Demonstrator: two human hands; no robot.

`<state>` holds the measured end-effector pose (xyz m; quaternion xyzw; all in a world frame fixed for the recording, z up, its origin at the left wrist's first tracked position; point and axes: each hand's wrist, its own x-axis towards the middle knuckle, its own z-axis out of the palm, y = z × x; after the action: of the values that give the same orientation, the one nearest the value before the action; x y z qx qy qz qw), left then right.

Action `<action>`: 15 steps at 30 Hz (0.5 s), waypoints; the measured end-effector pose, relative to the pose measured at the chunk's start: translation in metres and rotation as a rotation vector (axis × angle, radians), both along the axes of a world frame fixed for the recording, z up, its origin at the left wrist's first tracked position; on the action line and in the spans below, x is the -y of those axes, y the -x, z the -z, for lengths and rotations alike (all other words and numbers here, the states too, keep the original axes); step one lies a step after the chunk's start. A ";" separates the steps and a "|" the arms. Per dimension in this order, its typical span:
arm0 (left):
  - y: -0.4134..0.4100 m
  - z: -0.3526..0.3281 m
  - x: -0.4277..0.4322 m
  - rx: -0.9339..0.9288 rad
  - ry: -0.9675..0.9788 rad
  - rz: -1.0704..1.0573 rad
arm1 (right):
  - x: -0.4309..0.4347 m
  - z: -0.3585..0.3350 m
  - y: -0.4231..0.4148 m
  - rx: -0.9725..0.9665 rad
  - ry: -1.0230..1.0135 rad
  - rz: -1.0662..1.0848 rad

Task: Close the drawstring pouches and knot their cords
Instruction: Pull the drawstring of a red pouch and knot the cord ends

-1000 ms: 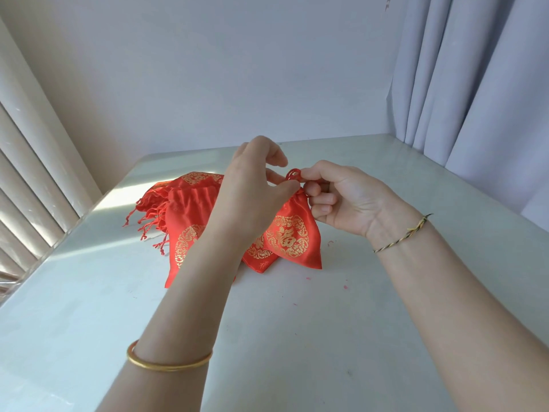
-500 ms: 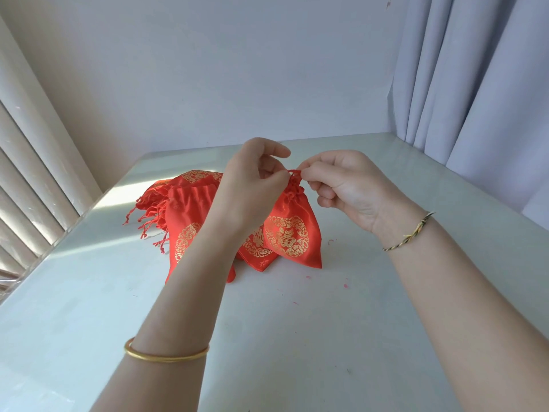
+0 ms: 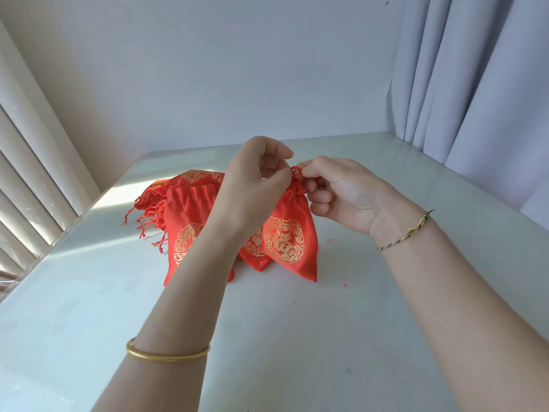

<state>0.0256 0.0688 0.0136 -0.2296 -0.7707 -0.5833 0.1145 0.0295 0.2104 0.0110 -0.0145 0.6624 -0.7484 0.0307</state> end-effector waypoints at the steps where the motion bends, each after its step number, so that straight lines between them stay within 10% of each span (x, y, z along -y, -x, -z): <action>1: 0.000 0.000 0.000 0.009 -0.001 0.001 | 0.000 0.000 0.000 0.002 0.006 0.008; 15: -0.004 -0.002 0.000 0.191 -0.129 -0.018 | 0.003 0.002 0.002 -0.011 0.076 -0.082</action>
<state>0.0295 0.0684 0.0156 -0.1584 -0.7408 -0.6500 0.0604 0.0278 0.2070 0.0088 -0.0468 0.6325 -0.7710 0.0570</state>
